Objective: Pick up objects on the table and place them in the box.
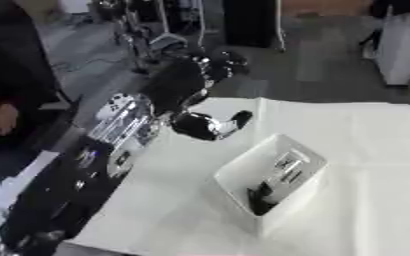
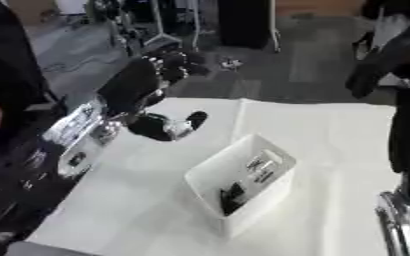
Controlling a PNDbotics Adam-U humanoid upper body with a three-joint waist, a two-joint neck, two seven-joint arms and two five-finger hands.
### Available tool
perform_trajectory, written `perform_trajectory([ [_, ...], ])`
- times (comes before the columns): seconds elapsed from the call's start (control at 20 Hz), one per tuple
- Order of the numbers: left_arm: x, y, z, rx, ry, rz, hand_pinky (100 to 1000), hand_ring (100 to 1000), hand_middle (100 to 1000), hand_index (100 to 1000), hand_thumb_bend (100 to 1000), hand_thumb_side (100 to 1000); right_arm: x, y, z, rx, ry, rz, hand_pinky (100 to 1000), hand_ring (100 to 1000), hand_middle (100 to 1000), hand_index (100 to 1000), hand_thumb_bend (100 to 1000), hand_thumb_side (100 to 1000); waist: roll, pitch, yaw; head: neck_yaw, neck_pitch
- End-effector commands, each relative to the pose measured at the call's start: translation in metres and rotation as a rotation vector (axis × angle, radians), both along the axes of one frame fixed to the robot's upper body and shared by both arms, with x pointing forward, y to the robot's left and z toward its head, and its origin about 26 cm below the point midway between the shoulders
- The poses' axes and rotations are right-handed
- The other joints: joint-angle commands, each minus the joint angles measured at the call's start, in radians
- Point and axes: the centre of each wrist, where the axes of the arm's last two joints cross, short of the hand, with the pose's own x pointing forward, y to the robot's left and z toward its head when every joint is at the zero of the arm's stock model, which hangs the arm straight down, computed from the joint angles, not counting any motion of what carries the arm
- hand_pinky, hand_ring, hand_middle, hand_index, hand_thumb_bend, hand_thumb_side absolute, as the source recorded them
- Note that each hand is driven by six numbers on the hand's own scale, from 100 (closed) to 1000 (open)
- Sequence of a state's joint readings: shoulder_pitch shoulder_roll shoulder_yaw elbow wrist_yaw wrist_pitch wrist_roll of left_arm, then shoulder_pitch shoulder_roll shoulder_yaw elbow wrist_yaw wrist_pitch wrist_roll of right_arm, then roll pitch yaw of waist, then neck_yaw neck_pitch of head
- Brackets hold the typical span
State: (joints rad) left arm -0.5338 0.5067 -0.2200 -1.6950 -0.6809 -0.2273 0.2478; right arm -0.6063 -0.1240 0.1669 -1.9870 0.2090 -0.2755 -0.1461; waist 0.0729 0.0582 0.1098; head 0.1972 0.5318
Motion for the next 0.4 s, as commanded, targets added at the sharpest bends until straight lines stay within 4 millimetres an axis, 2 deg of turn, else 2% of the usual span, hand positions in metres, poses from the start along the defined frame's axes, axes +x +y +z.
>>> perform_trajectory([
  [0.05,-0.029,-0.016,0.011,-0.243,0.040,-0.090,622,622,711,802,241,1000,-0.001,-0.009,0.004,-0.017,-0.008,-0.039,326,295,358,496,428,1000,-0.007,-0.021,0.017,-0.026,-0.007],
  [0.1,-0.036,-0.021,0.011,-0.318,0.055,-0.116,592,596,687,786,260,1000,-0.001,-0.011,0.003,-0.026,0.000,-0.050,328,295,359,496,429,1000,-0.014,-0.023,0.029,-0.032,-0.007],
  [0.2,-0.049,-0.027,0.019,-0.429,0.046,-0.172,589,586,677,776,268,1000,0.000,-0.016,0.002,-0.042,0.010,-0.070,329,294,359,496,431,1000,-0.025,-0.025,0.054,-0.047,-0.002],
  [0.4,-0.054,-0.029,0.028,-0.491,0.018,-0.230,594,590,681,772,268,1000,0.001,-0.023,0.000,-0.055,0.019,-0.099,330,294,359,497,431,1000,-0.033,-0.025,0.087,-0.056,0.003],
])
